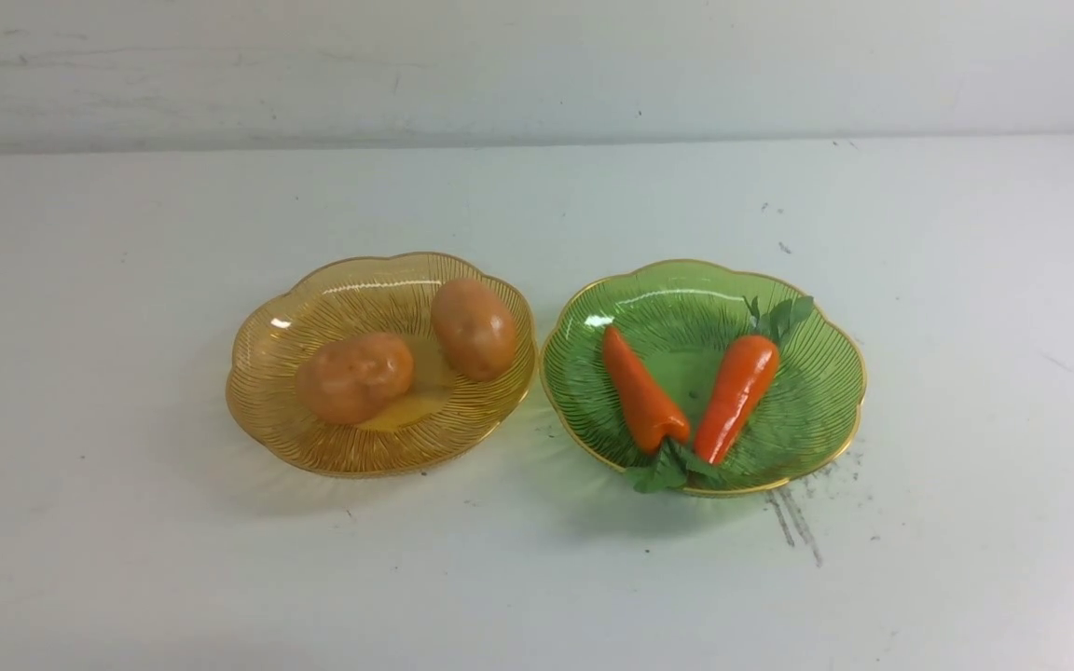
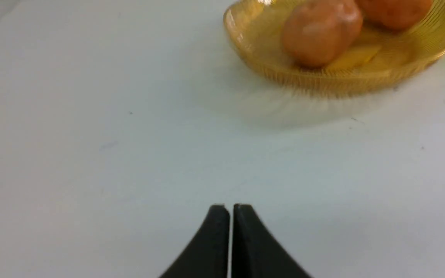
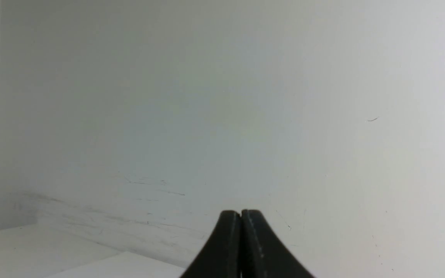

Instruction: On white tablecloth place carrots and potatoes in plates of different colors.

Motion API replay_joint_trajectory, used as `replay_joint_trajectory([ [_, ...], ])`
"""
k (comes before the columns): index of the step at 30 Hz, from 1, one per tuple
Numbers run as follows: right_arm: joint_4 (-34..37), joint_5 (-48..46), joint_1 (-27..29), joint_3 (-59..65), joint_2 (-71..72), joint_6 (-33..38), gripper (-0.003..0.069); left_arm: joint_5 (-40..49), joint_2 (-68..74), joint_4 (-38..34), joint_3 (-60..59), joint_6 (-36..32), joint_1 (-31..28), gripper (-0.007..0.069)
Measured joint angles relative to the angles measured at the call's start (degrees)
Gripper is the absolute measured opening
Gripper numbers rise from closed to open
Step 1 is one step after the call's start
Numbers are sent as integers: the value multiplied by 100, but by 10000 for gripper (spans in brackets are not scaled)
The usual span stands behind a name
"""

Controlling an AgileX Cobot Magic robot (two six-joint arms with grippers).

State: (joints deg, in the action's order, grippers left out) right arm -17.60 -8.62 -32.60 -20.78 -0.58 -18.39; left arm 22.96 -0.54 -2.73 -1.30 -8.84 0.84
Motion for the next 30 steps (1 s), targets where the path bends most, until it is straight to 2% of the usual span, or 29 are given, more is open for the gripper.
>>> replay_joint_trajectory([
  [30, -120, 4, 0, 0, 0, 15, -15, -88, 0, 0, -19, 14, 0, -3],
])
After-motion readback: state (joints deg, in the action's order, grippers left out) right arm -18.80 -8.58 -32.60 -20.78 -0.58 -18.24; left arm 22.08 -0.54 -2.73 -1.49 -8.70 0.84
